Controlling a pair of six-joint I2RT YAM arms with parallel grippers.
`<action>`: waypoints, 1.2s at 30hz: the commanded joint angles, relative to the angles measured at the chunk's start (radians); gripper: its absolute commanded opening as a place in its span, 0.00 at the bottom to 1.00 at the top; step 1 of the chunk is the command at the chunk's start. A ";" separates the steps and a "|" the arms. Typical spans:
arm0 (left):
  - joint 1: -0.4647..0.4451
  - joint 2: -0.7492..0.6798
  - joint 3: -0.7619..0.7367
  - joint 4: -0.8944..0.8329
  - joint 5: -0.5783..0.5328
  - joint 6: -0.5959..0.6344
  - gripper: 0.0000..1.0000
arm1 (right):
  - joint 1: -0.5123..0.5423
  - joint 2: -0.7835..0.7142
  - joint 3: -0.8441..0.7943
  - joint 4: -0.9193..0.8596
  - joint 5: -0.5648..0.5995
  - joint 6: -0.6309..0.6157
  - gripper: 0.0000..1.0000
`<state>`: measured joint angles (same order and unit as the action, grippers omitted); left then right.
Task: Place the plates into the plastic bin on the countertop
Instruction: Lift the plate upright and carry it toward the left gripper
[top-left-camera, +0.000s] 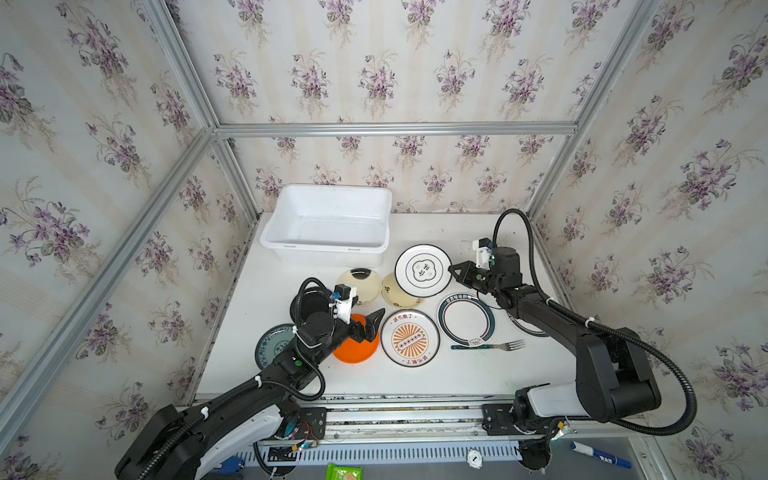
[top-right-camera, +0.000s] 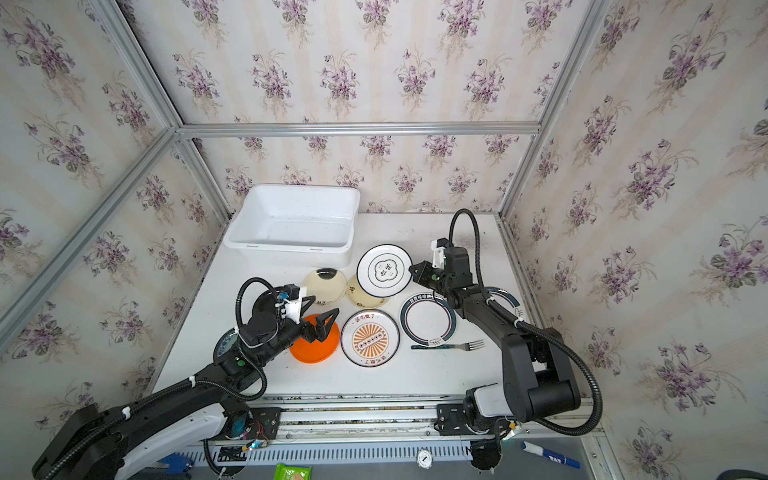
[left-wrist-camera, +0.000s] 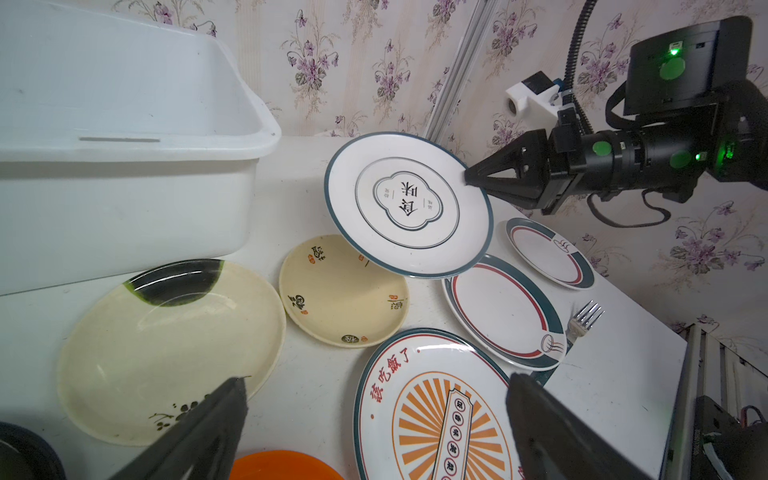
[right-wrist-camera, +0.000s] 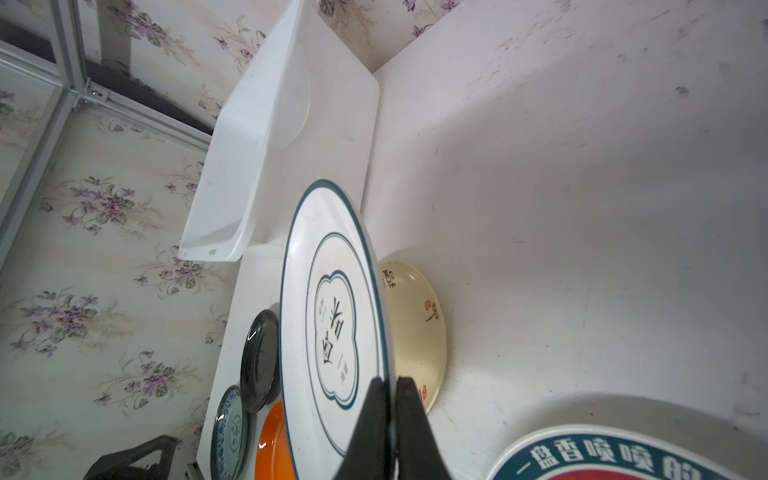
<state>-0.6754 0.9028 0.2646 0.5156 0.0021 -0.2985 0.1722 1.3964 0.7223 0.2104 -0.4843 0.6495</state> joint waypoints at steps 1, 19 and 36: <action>-0.001 -0.001 0.007 0.048 0.028 -0.024 0.99 | 0.001 -0.020 -0.044 0.169 -0.074 -0.016 0.00; -0.001 0.165 0.064 0.176 0.214 -0.123 0.69 | 0.052 -0.005 -0.160 0.478 -0.189 0.084 0.00; 0.067 0.235 0.089 0.147 0.062 -0.241 0.69 | 0.082 0.108 -0.205 0.807 -0.258 0.206 0.00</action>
<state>-0.6224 1.1313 0.3573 0.6415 0.0971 -0.4988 0.2531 1.4887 0.5190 0.8566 -0.7094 0.8162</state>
